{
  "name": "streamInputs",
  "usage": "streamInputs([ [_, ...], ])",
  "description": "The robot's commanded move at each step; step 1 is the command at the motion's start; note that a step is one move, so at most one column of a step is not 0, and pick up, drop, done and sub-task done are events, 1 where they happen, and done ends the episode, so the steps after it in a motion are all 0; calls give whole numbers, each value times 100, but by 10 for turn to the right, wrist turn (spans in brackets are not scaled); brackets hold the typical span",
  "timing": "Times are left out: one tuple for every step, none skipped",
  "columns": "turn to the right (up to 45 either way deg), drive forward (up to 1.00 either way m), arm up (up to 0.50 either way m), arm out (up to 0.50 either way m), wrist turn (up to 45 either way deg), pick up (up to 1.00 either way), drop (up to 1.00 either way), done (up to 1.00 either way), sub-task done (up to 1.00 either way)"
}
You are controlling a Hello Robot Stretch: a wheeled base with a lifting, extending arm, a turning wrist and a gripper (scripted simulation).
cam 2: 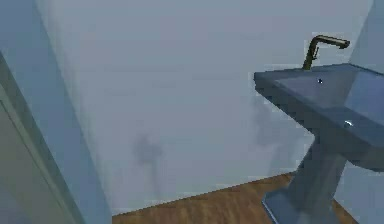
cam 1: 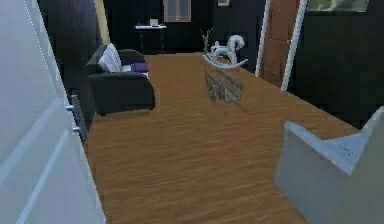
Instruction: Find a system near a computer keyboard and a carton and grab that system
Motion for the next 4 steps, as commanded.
streamInputs([
  [-30,0,0,0,0,0,0,0,0],
  [0,100,0,0,0,0,0,0,0],
  [0,100,0,0,0,0,0,0,0],
  [0,75,0,0,0,0,0,0,0],
])
